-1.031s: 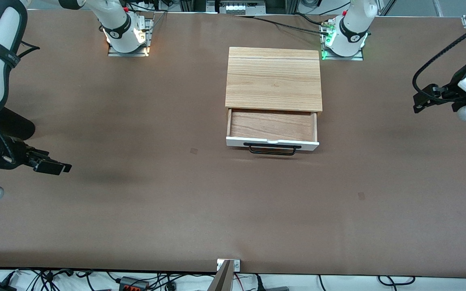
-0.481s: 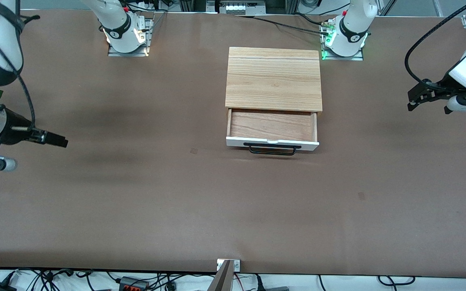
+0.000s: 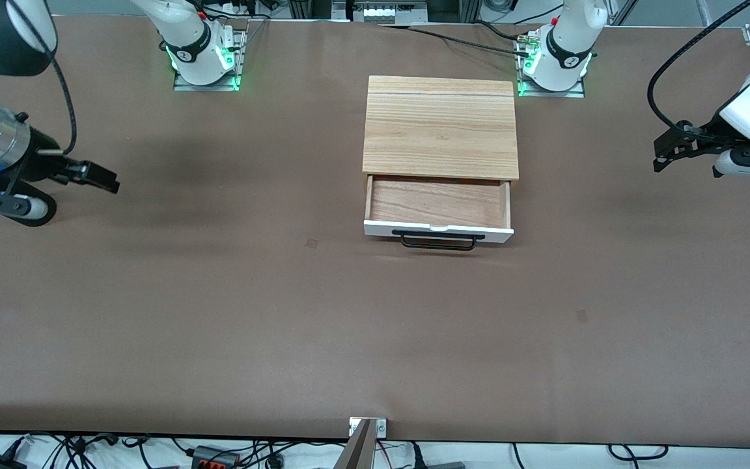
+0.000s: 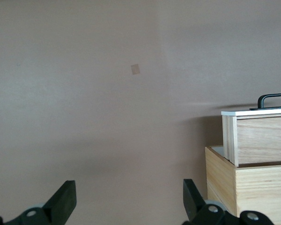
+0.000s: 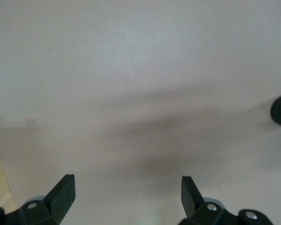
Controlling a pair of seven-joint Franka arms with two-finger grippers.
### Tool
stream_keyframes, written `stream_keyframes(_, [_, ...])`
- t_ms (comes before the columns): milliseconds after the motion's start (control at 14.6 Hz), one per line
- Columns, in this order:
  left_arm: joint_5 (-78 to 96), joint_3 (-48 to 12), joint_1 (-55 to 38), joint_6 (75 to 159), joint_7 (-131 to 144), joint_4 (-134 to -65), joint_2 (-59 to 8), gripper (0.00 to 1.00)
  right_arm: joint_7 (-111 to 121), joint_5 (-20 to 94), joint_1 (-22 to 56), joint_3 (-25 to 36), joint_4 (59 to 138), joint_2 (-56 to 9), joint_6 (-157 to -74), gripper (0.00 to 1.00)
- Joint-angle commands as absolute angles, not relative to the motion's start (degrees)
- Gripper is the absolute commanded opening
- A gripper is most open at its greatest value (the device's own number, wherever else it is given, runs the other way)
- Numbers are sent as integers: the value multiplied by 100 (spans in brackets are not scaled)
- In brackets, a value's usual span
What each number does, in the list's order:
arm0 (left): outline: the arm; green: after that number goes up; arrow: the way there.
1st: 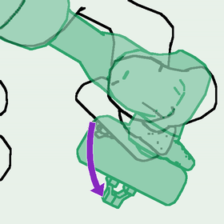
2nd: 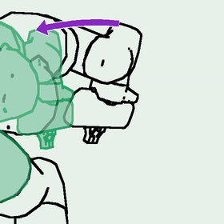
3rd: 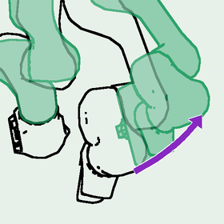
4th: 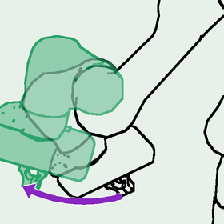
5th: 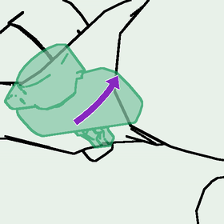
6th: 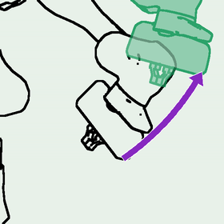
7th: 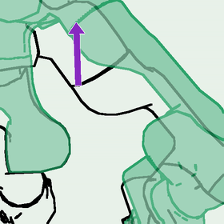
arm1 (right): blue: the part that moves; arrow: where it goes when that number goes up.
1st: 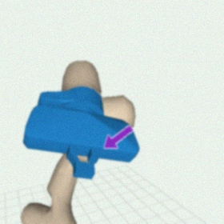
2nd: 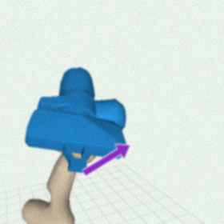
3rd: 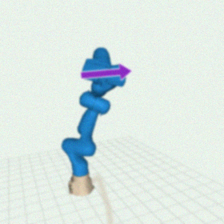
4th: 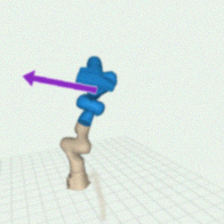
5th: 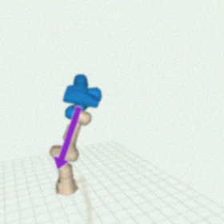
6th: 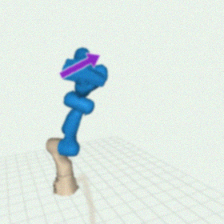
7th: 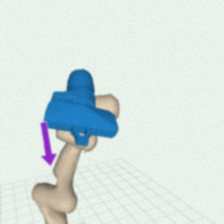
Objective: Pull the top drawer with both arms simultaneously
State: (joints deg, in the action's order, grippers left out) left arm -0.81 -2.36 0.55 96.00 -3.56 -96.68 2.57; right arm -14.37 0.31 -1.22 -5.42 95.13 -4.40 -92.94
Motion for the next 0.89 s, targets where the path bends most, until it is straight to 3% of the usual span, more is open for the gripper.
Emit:
stream_keyframes(0, [-9,-228,-35,9351,-80,-9193,-79,100,-1600,-88,-246,-721,9765,-246,-9333,100])
stream_keyframes(275, [-79,-570,-35,9360,465,-9185,-79,100,-1591,-97,-272,-712,9572,-369,-9404,100])
stream_keyframes(824, [-88,-571,61,9360,360,-9185,-88,100,-704,-633,-193,-721,9290,-615,-9351,100])
